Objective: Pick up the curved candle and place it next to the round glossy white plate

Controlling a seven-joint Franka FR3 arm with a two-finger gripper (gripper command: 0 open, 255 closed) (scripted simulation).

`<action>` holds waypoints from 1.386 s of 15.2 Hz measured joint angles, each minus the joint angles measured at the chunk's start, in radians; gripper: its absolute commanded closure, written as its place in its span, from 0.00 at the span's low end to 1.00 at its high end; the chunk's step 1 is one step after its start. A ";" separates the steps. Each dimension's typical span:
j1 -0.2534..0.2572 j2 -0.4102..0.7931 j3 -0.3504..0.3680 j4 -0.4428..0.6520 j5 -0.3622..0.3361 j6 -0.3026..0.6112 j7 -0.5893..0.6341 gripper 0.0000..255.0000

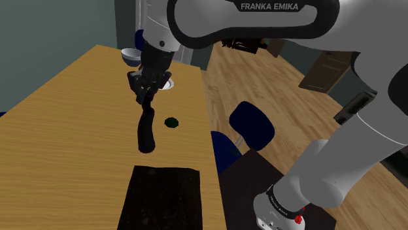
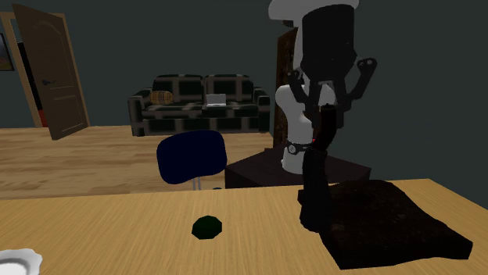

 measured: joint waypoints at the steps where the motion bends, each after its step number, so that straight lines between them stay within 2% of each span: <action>1: 0.000 -0.003 0.000 0.011 0.001 -0.013 0.001 1.00; 21: -0.002 0.031 -0.001 0.320 -0.022 -0.290 0.033 1.00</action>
